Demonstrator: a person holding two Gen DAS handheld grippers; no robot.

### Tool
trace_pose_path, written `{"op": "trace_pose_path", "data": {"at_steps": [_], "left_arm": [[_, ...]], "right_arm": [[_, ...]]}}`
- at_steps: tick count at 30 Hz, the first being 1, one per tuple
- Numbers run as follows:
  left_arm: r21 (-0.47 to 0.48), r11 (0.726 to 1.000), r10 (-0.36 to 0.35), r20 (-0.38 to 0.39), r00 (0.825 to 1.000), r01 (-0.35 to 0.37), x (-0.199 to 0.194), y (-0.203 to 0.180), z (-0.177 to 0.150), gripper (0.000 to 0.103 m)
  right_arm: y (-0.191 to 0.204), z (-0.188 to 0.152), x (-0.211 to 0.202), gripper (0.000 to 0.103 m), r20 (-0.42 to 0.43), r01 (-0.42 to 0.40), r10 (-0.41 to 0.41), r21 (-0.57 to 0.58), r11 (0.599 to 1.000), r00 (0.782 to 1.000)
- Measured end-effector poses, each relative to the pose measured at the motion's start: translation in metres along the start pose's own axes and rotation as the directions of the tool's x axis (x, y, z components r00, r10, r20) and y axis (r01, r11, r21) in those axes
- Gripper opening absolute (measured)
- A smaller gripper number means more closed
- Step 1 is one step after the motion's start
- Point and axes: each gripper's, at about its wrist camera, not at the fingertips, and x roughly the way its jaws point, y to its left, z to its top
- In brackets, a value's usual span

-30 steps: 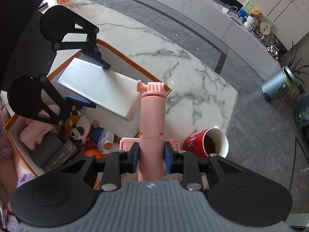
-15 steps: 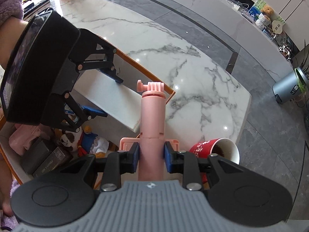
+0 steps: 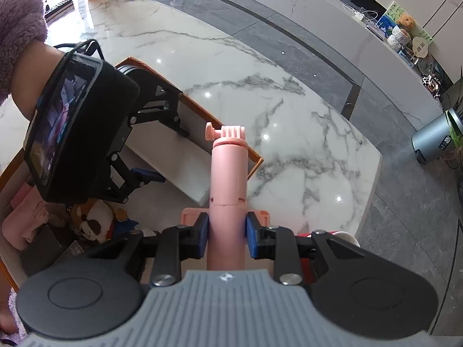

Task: Organize objects
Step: 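Carry the white foam block and pink toy gun over the orange box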

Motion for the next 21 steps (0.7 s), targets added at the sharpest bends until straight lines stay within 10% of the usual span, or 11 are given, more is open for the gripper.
{"op": "trace_pose_path", "data": {"at_steps": [21], "left_arm": [[-0.034,0.994,0.111,0.116,0.987,-0.108,-0.080,-0.002,-0.021,0.071]], "right_arm": [[0.022,0.009,-0.010,0.029,0.025,-0.035,0.036,-0.026,0.999,0.999]]}}
